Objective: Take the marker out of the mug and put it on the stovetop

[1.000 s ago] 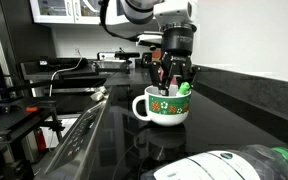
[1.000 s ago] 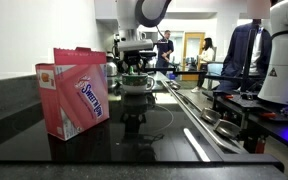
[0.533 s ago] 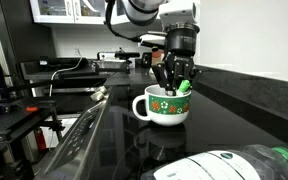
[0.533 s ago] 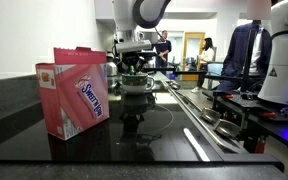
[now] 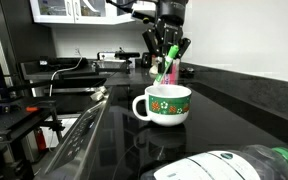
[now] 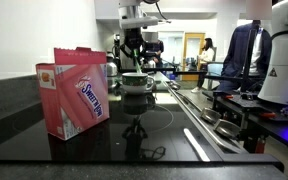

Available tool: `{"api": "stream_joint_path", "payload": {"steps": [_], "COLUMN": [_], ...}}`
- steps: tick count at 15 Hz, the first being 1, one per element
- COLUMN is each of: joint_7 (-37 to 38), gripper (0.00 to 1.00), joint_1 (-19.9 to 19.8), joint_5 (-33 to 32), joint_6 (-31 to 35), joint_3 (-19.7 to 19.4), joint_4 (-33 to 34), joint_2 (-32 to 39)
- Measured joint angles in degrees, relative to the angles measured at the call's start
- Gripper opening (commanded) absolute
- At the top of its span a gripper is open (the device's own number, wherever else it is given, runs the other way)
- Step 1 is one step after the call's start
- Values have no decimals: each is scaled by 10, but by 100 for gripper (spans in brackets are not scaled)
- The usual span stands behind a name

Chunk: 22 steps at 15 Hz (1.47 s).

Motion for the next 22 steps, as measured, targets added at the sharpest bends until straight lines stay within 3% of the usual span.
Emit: {"api": "stream_joint_path", "payload": {"steps": [4,8,10,13,17,22], "joint_7": [-49,-134,-192,-312,-461,-476], "gripper": [5,5,5,5,5,5], "joint_1": [1,5,7,2,-19,-17], "joint_5": [12,36,73,185,336,352], "joint_6": [15,65,98,134,116,70], "joint_3": [31,79,100,121,135,134], "joint_4": [-43,-67,-67,-63,-39,27], "joint_2": [-79,-92,-74,-31,28,105]}}
